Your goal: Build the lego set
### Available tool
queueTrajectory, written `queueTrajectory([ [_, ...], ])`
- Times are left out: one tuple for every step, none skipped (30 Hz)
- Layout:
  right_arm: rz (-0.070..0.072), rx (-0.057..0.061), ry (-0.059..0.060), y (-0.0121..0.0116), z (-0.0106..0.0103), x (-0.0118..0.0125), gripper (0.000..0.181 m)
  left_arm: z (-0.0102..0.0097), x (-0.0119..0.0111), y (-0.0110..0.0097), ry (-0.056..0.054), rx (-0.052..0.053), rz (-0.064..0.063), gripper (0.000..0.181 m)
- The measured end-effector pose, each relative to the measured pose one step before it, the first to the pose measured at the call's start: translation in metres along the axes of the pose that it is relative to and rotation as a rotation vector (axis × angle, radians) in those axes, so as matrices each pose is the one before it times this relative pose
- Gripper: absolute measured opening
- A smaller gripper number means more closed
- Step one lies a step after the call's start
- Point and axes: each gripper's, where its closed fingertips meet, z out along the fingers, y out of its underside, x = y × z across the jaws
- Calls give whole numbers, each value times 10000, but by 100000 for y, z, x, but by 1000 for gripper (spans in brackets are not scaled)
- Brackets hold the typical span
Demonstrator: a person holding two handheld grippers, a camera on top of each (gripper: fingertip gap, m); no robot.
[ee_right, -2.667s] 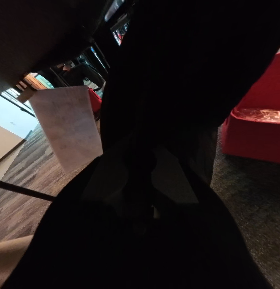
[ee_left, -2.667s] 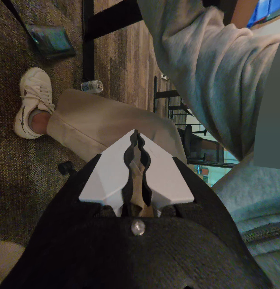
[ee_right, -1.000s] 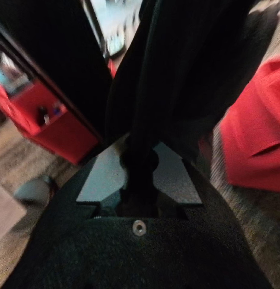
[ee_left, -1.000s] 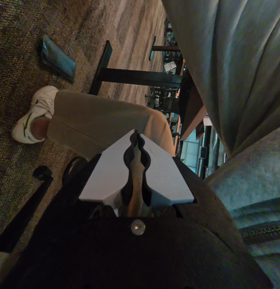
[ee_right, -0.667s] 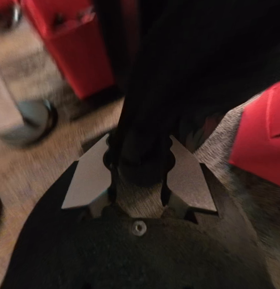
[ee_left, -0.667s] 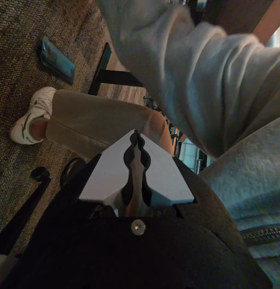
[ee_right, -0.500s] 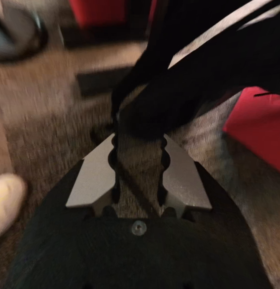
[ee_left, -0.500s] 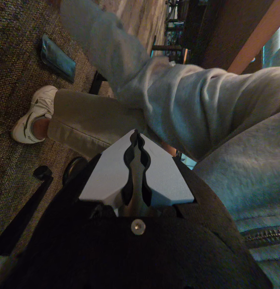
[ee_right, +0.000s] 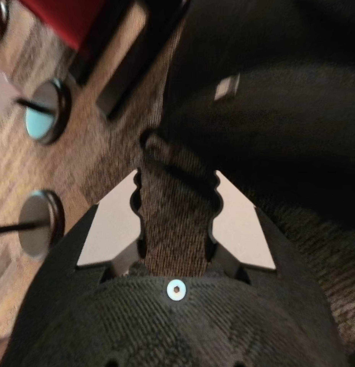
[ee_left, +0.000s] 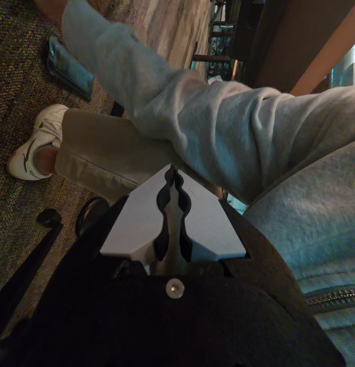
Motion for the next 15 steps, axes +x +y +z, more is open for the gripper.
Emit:
queueTrajectory([
  [-27, -305, 53, 2682, 419, -168, 67, -94, -118, -17, -3, 36, -89, 0],
  [-2, -502, 75, 3235, 472, -194, 63, -34, -38, -11, 5, 16, -41, 0],
  [-12, -733, 84, 3743, 714, -324, 60, 1, 0, -4, -7, -7, 21, 0],
  [-64, -783, 51, 3719, 887, -538, 58, 17, -9, -15, -27, -11, 45, 0],
  [-93, -558, 64, 3303, 883, -748, 55, 0, -52, -56, -39, -1, 32, 0],
  [-185, -444, 134, 2874, 891, -884, 53, -7, -93, -75, -43, 19, 0, 0],
  [-369, -527, 306, 2656, 815, -754, 51, -8, -113, -58, -37, 11, -17, 0],
  [-565, -406, 303, 2062, 774, -813, 51, -5, -120, 0, -37, -13, -16, 0],
  [-500, -206, 367, 1366, 562, -492, 50, 22, -103, 43, -25, -33, -19, 0],
  [-162, 63, 586, 637, 181, 291, 50, 67, -90, 92, -18, -54, -16, 0],
  [300, 388, 562, -110, -183, 919, 49, 85, -49, 107, 11, -63, -25, 0],
  [776, 575, 440, -727, -298, 1516, 52, 90, -8, 94, 37, -49, -35, 0],
  [1187, 653, 219, -1402, -352, 1889, 60, 67, -22, 62, 26, -27, -36, 0],
  [1514, 803, -131, -2364, -325, 1764, 70, 50, -55, 30, 16, -6, -36, 0],
  [1759, 923, -533, -3161, -141, 1360, 78, 54, -46, 1, 20, 4, -39, 0],
])
